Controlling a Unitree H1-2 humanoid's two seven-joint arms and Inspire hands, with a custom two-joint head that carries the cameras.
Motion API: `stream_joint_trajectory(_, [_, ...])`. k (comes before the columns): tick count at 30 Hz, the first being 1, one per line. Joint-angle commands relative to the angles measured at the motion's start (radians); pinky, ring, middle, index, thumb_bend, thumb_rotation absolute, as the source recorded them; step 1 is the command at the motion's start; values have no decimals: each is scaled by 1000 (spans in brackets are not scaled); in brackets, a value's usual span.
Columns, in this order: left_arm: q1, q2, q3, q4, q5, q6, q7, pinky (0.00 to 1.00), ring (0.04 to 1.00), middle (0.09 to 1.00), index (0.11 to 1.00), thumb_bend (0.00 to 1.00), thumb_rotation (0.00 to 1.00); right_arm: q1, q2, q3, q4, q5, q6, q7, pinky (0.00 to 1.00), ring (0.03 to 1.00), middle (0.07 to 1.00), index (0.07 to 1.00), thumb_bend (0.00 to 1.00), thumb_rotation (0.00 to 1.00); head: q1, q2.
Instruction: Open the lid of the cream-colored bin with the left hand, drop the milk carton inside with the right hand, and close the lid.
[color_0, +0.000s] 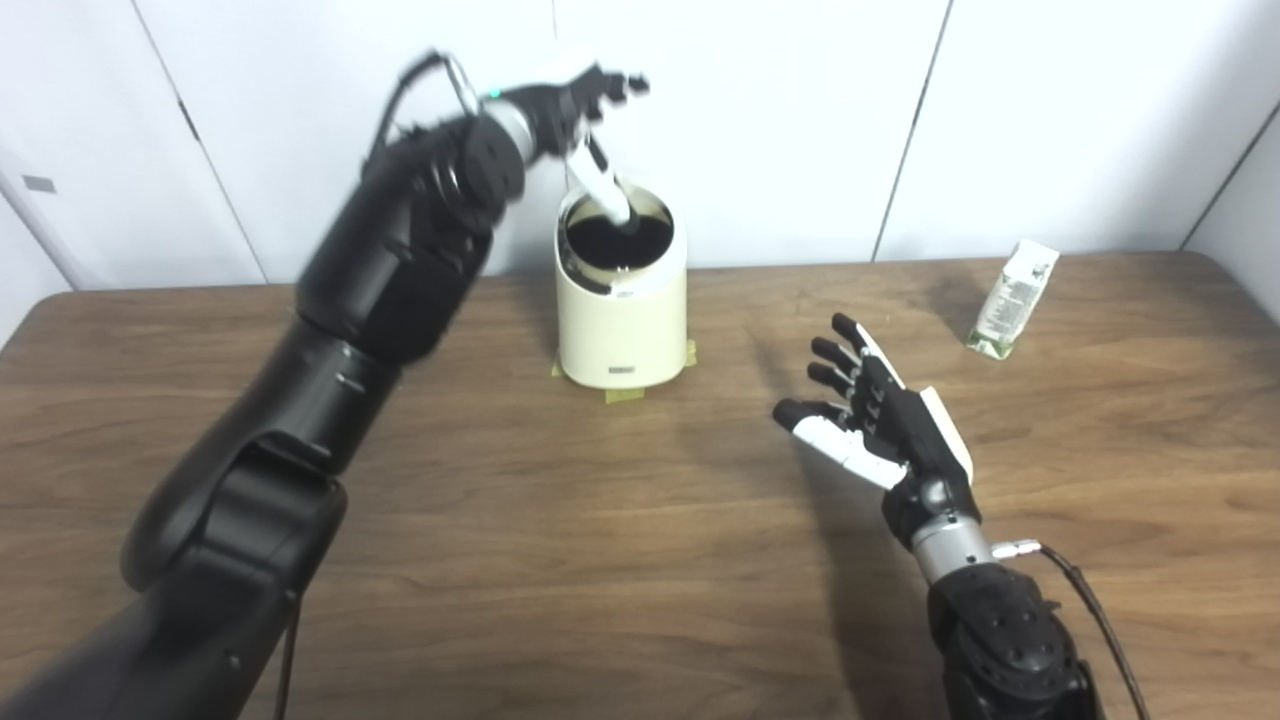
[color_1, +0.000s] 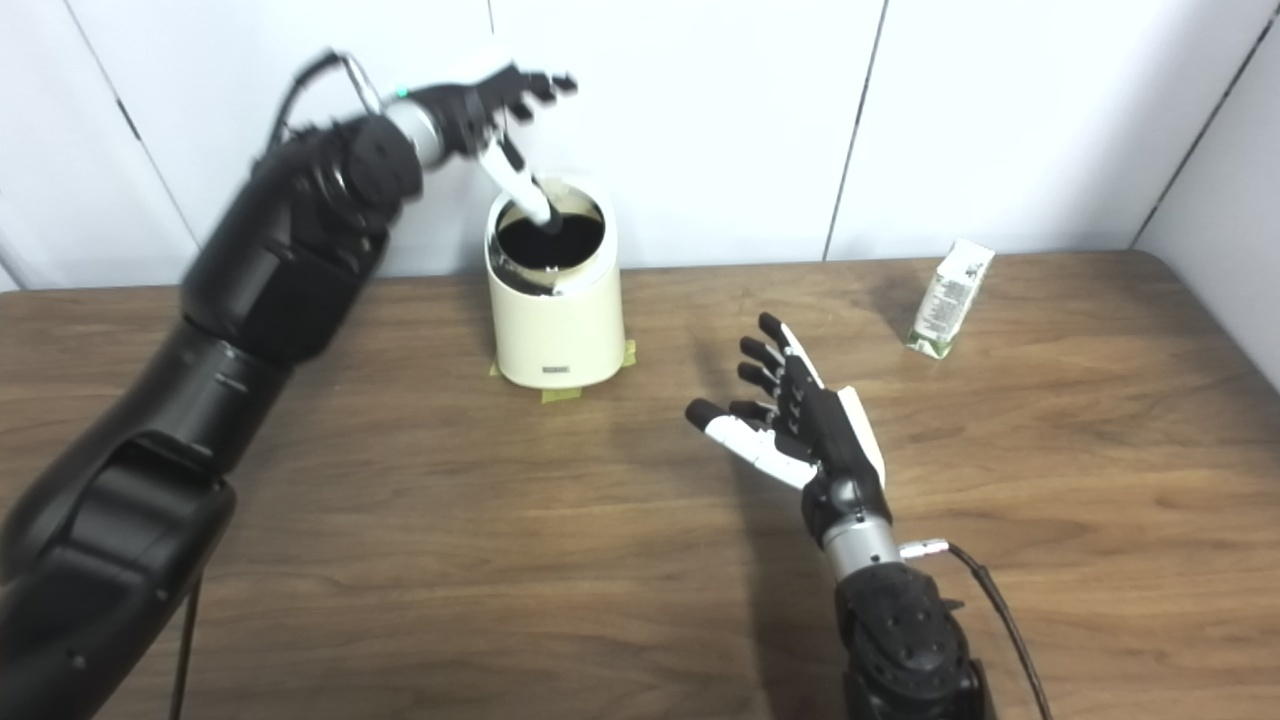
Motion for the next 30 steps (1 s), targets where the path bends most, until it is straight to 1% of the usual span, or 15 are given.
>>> stream_joint_trajectory(1, [-56,3,47,-61,-2,7,15,747,842,881,883,901,0,-30,3,-4,-32,6,-23,-4,723,869,897,950,669,401,-2,2])
stream_joint_trajectory(4, [-13,3,93,-132,-10,7,71,711,805,844,848,855,13,-32,6,-8,-35,12,-15,-5,728,870,899,948,670,389,-4,2])
stream_joint_trajectory(6, [15,10,109,-152,-26,-2,106,698,795,833,842,837,14,-33,6,-9,-36,12,-12,-5,730,872,902,947,668,390,-4,4])
stream_joint_trajectory(12, [128,32,129,-205,-35,-10,187,703,801,814,806,865,0,-31,5,-12,-42,17,-11,-4,734,875,906,947,674,393,-4,5])
stream_joint_trajectory(15, [205,32,156,-231,-70,-38,243,697,811,826,813,854,73,-30,1,-10,-48,10,-5,-5,734,876,906,944,678,399,-3,7])
stream_joint_trajectory(18, [276,35,172,-256,-98,-70,281,679,809,840,824,823,182,-30,-1,-12,-49,12,-5,-5,727,870,902,939,676,400,-4,9])
stream_joint_trajectory(20, [319,29,184,-264,-133,-107,313,697,819,848,849,756,262,-30,-3,-15,-49,19,-4,-1,733,876,906,940,673,395,-4,10])
stream_joint_trajectory(21, [352,15,203,-277,-164,-122,332,700,821,849,854,744,275,-30,-4,-14,-50,21,-4,1,735,878,906,940,672,393,-5,9])
stream_joint_trajectory(22, [380,5,220,-291,-195,-132,345,720,824,855,868,692,328,-31,-5,-14,-50,21,-5,3,734,879,908,939,671,392,-4,11])
stream_joint_trajectory(23, [398,-2,230,-299,-216,-137,353,739,831,866,885,632,418,-31,-6,-13,-50,21,-5,3,734,879,909,940,671,393,-5,10])
stream_joint_trajectory(24, [419,-7,240,-305,-245,-154,358,746,833,870,891,612,449,-31,-7,-13,-51,21,-6,4,734,879,909,940,672,393,-6,10])
stream_joint_trajectory(25, [436,-18,259,-310,-286,-159,360,752,830,875,907,571,543,-32,-6,-14,-51,23,-9,3,732,879,908,940,672,394,-6,10])
stream_joint_trajectory(28, [488,-47,302,-320,-383,-159,368,819,867,921,959,541,760,-33,-5,-17,-50,29,-18,-1,734,880,907,935,678,386,-7,12])
stream_joint_trajectory(29, [508,-53,313,-321,-413,-162,365,859,902,952,982,524,879,-34,-5,-17,-52,26,-19,-4,732,879,907,933,679,388,-7,12])
stream_joint_trajectory(30, [526,-58,323,-320,-443,-165,360,888,928,973,993,518,950,-34,-6,-17,-54,24,-19,-6,728,877,906,931,680,391,-8,12])
